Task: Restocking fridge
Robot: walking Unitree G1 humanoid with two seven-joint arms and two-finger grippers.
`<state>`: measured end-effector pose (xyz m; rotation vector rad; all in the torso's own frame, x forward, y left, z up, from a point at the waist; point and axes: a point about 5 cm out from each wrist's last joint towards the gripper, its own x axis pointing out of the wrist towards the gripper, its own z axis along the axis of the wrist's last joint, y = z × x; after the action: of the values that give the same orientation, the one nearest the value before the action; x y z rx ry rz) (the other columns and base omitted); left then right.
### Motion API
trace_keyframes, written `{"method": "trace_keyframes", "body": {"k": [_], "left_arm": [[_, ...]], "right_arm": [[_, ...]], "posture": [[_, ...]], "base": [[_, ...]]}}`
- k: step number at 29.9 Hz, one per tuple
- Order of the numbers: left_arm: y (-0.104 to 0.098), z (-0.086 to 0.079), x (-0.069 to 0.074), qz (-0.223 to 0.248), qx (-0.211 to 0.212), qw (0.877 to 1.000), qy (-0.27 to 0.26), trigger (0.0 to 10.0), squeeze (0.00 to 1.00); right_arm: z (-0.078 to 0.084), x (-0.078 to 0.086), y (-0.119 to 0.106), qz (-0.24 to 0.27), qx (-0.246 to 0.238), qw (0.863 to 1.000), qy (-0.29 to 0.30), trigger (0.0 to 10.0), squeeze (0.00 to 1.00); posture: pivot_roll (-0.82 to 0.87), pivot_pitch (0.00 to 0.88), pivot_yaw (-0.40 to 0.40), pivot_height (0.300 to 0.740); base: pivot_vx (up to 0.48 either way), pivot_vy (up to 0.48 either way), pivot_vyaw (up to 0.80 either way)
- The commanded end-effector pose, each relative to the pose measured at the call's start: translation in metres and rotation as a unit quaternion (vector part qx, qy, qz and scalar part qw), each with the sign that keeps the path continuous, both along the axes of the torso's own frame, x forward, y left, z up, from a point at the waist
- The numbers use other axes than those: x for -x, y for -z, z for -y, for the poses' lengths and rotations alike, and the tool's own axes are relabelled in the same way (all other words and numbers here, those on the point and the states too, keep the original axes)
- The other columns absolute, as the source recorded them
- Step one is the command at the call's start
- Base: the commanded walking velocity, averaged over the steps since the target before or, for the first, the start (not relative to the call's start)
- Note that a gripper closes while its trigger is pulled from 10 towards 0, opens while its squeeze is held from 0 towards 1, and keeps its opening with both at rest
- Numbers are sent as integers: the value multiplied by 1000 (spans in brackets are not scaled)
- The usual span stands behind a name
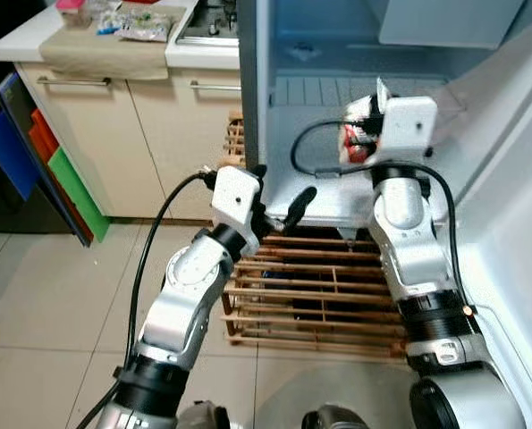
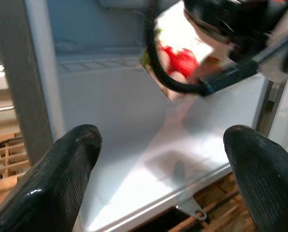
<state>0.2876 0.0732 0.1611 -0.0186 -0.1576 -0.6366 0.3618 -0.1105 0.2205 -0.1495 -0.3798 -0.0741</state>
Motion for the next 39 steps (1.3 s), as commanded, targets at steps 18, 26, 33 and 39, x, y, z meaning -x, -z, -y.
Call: {"method": "trace_keyframes", "body": {"k": [18,26,33,39], "left_arm": [[3,-5,40,-17,-12,1000,15,10000,0],[1,-3,50,-23,-9,1000,15,10000,0],[2,-3,60,-30,-10,999,12,10000,0],[1,-4,66,-33,-7,999,4,10000,0]], "right_arm": [[-16,-39,-81,106,-8,994,11,10000,0],[-16,-45,-95,110,-6,994,15,10000,0],[-21,-48,-92,97,-17,995,10,10000,0],[-26,-49,-96,98,-15,995,13,10000,706]], "posture": [[71,216,8,732],[97,236,4,732],[125,258,-5,732],[146,269,-7,732]], "base": [[0,0,0],[0,0,0],[0,0,0],[0,0,0]]}}
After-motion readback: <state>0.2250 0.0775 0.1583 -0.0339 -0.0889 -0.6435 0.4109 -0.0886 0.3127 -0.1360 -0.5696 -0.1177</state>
